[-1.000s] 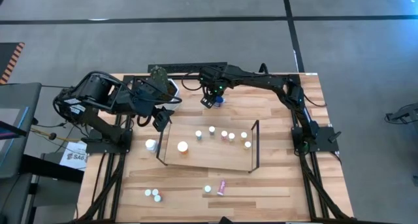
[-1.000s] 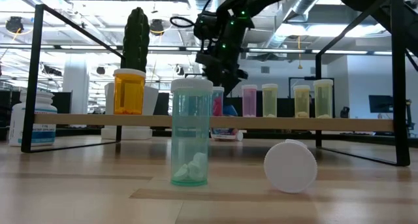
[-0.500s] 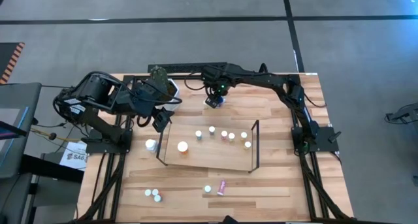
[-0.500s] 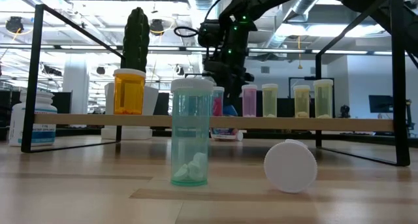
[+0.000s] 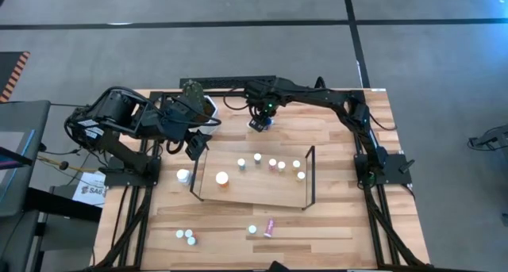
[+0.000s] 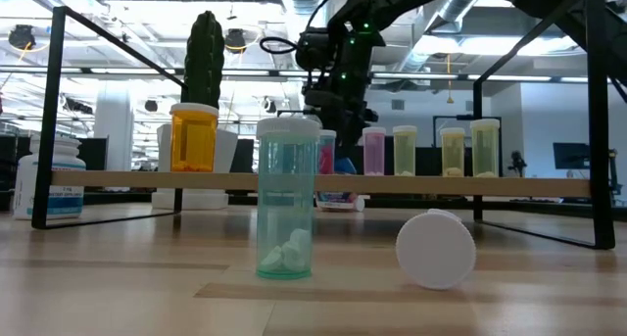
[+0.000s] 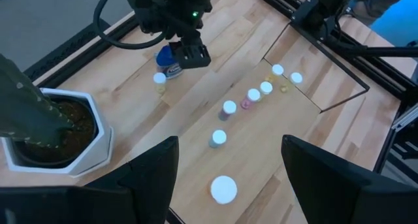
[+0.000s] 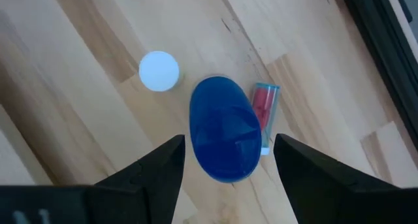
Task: Pick and place medicine bottles onto shelf by color
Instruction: Put the large blue pill bottle on the shelf
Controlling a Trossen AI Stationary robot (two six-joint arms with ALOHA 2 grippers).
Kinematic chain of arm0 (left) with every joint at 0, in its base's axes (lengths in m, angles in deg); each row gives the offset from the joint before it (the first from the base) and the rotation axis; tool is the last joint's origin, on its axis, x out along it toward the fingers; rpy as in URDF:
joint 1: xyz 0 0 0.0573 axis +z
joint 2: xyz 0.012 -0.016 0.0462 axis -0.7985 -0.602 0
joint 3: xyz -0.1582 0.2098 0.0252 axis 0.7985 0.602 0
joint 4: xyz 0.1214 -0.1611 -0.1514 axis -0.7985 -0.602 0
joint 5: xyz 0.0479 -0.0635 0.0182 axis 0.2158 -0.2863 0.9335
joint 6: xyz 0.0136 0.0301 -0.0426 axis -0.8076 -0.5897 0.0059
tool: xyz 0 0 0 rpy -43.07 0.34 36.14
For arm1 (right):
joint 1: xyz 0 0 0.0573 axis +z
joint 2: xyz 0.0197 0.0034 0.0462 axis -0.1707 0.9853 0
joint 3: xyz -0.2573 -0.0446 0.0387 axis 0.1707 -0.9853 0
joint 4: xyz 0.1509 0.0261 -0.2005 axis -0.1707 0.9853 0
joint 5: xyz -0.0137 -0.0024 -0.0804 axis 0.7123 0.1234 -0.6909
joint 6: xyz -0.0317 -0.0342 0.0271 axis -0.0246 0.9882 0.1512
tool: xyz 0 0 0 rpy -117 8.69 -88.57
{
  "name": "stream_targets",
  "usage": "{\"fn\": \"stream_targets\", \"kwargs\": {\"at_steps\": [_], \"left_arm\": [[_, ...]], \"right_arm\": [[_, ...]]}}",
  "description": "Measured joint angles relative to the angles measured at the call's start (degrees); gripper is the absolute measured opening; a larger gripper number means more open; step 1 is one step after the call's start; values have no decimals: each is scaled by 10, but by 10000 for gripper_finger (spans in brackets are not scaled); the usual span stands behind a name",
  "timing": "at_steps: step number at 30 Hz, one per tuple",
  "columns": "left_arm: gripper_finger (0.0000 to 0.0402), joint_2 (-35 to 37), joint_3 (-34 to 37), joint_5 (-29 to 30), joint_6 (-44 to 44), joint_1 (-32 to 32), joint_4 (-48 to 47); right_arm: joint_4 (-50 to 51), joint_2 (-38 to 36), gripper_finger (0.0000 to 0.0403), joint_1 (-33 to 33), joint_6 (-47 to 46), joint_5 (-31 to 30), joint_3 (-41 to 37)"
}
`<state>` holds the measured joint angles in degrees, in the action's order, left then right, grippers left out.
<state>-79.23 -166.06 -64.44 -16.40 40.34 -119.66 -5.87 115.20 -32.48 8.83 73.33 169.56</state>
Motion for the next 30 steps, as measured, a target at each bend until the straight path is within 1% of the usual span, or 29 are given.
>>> {"fn": "stream_targets", "kwargs": {"at_steps": [10, 15, 19, 23, 26, 30], "left_arm": [[256, 0, 0, 0, 10, 0, 0], [256, 0, 0, 0, 10, 0, 0], [256, 0, 0, 0, 10, 0, 0], [256, 0, 0, 0, 10, 0, 0], [256, 0, 0, 0, 10, 0, 0], [256, 0, 0, 0, 10, 0, 0]], "right_arm": [[-6, 4, 260, 1, 15, 4, -17], [-28, 4, 260, 0, 15, 4, -42], [-55, 4, 260, 0, 15, 4, -52], [-59, 4, 257, 0, 15, 4, -52], [-58, 4, 239, 0, 15, 4, -52], [-58, 4, 197, 0, 15, 3, -52]]}}
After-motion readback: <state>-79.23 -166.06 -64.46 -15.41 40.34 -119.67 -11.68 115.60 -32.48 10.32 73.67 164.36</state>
